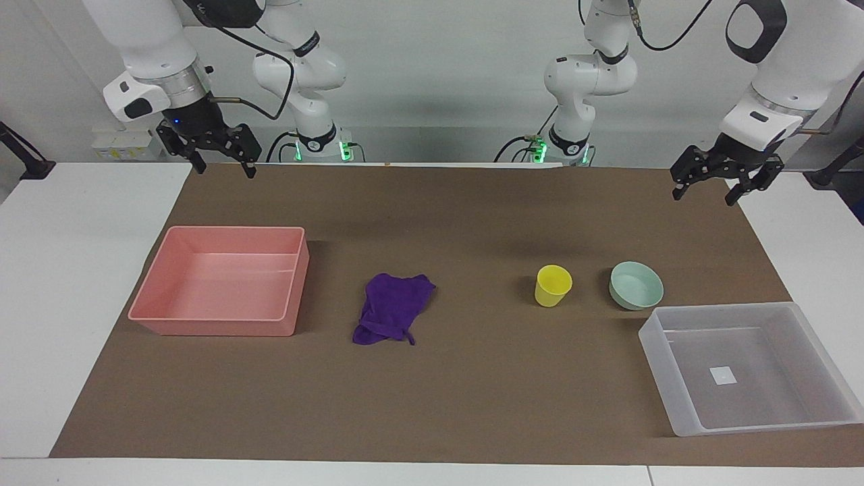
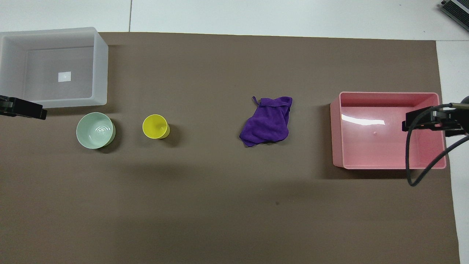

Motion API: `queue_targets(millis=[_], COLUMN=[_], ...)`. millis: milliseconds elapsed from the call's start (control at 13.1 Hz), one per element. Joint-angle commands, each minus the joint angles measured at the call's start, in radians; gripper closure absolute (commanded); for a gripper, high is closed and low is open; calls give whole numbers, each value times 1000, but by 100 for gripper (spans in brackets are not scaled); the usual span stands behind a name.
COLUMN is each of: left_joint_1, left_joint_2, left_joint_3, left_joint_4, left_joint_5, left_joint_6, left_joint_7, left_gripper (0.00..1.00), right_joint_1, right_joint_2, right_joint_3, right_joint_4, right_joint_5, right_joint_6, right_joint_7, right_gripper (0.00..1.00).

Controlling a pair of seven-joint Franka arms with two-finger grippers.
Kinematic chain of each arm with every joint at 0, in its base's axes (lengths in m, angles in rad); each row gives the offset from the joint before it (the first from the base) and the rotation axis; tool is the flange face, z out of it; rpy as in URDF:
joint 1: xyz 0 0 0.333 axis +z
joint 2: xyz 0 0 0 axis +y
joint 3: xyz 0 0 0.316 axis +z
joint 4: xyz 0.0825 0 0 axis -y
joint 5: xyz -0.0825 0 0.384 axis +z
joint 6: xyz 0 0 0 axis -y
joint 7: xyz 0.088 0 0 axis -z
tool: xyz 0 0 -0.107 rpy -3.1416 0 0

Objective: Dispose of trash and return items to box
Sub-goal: 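Reach the right gripper to the purple cloth while the left gripper approaches the bowl, then grasp the purple cloth with the right gripper while the left gripper grasps the bowl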

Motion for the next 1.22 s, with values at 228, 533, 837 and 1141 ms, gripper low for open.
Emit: queue_targets(millis=[228, 533, 837, 1141], left_joint_1=[11, 23, 61, 72], left_joint_2=[-47, -52, -26, 54], left_joint_3=[-8, -8, -8, -8], left_joint_4=[-133, -262, -411, -482], left_joint_5=[-6, -6, -6, -6], left_joint_6=[130, 280, 489, 647], left_joint_7=[-22, -19, -8, -5], left_gripper=[0, 0, 0, 0], right_joint_1=[6, 130, 239, 325], right_joint_2=[-4, 96, 212, 323], right_joint_3=[14, 17, 17, 18], right_joint_4=[-102, -168, -274, -367], right_joint_5=[-9, -7, 9, 11], right_joint_6=[156, 378, 642, 862], right_joint_7=[-7, 75, 143, 168], right_gripper=[0, 0, 0, 0])
